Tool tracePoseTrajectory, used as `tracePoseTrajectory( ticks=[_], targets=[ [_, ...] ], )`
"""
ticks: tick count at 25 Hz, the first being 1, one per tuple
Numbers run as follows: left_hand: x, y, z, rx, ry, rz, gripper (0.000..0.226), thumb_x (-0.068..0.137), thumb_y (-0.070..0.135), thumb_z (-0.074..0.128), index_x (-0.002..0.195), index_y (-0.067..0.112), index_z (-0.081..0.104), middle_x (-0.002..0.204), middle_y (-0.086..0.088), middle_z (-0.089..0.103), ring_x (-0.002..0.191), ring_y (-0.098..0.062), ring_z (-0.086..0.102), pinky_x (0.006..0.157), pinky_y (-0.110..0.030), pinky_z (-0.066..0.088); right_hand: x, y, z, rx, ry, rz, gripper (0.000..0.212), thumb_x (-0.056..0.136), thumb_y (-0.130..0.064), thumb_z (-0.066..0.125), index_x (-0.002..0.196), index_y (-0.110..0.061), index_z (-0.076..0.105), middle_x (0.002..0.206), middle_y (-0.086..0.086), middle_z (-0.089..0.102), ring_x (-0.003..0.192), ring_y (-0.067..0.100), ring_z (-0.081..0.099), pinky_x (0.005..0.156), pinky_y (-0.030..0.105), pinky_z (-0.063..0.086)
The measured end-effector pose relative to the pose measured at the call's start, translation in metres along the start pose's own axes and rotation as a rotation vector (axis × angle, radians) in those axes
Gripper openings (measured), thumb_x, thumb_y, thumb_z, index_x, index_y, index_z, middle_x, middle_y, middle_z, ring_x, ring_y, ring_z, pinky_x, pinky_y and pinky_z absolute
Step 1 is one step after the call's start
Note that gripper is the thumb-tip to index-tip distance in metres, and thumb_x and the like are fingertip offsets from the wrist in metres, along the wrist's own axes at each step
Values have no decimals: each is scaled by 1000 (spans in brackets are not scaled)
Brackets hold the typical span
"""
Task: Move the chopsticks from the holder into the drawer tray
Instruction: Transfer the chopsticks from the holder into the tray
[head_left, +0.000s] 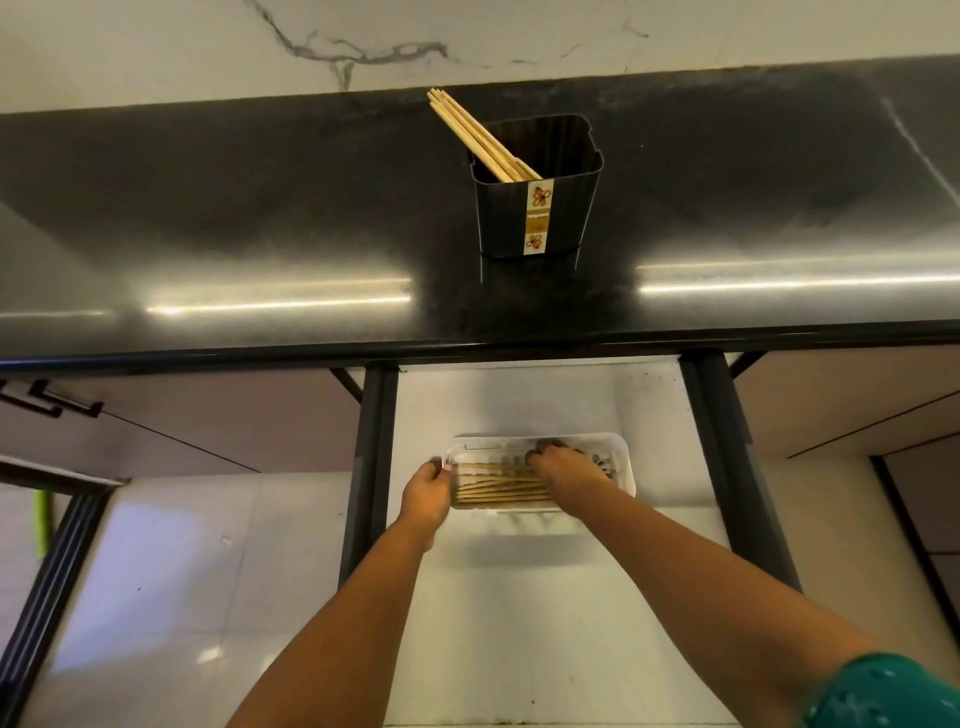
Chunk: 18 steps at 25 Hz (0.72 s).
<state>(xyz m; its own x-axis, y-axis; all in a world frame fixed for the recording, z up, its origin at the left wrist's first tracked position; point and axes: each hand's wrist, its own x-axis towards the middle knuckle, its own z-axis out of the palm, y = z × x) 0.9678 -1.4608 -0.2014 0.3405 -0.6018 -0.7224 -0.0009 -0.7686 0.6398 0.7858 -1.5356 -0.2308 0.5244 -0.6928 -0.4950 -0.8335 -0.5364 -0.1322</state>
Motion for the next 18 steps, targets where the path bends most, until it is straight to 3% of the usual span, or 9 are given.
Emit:
tracePoseTrajectory(
  ticks=[6,13,18],
  targets=[
    [8,-12,3,96,50,50,38,102,30,37,130,9,52,111,-6,58,98,-18,52,90,-31,45,1,-1,3,101,5,75,29,90,-6,57,116,-13,65,119,13,64,106,32,63,94,38,51],
    [16,-18,2,139,54,78,37,102,32,37,126,10,55,107,-4,59,97,-18,54,87,-30,46,2,2,0,104,45,86,29,99,-16,49,124,-6,60,125,16,61,113,34,59,98,38,46],
    [17,-21,5,106,87,67,39,101,35,39,128,12,54,108,-4,60,97,-19,55,87,-32,47,1,-1,3,198,51,32,29,95,-15,53,122,-13,64,124,12,59,114,32,57,102,39,45]
  ],
)
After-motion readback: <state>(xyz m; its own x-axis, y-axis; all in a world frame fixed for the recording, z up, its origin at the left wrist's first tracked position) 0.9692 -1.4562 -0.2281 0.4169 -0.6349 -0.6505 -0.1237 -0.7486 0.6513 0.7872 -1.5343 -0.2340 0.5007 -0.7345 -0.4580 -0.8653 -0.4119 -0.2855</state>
